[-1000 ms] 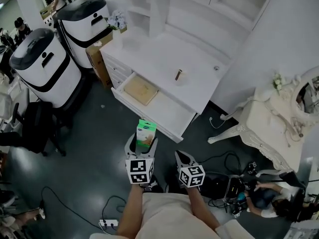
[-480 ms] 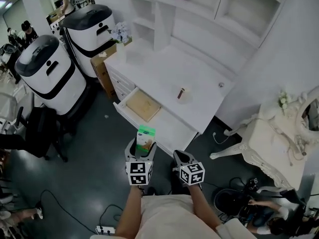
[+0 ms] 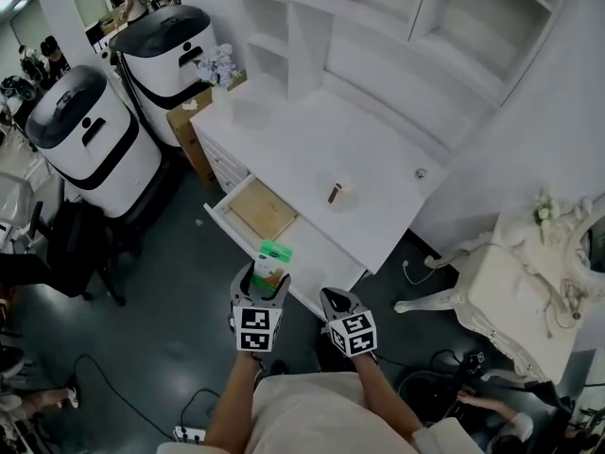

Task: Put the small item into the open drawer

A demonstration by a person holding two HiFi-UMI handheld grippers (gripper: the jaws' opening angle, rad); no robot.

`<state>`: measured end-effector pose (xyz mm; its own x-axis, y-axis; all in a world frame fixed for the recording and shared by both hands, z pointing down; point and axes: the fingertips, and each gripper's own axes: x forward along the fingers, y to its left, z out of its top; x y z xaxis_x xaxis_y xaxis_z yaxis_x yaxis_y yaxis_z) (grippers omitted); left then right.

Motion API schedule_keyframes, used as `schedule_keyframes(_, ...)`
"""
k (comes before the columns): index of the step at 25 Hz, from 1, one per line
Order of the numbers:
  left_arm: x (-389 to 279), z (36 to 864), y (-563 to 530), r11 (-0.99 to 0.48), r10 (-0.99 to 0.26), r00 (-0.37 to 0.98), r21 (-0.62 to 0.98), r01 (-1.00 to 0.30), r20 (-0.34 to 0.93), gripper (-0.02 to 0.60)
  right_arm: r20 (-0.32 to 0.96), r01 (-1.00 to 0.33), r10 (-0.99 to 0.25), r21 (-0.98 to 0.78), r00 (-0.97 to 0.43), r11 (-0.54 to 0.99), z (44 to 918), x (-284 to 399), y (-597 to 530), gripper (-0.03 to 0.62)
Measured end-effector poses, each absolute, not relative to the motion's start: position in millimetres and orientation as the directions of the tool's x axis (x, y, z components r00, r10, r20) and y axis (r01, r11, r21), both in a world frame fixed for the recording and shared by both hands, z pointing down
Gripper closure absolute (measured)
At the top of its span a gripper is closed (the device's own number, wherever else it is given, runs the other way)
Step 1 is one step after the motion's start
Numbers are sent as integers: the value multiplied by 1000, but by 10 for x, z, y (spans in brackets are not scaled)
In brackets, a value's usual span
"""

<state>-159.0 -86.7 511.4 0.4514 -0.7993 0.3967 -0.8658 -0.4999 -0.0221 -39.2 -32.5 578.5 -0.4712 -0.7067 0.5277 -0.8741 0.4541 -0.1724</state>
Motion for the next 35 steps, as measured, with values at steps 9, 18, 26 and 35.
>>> schedule_keyframes(9, -1300, 5452, -1007, -498, -759, 437, 1, -867, 482, 222, 555, -842, -655, -178, -513, 509, 5870, -306, -582, 569)
schedule_keyframes(18, -1155, 5839, -1061, -502, -716, 422, 10, -865, 555, 222, 554, -827, -637, -193, -536, 528, 5966, -168, -782, 569)
schedule_keyframes(26, -832, 6089, -1141, -555, -659, 449, 13, -832, 603, 222, 573, -840, -629, -232, -525, 490, 6082, 129, -886, 569)
schedule_keyframes(35, -537, 6318, -1292, -617, -599, 500, 38, -786, 626, 222, 601, -862, -630, -238, -492, 447, 6244, 396, -925, 569)
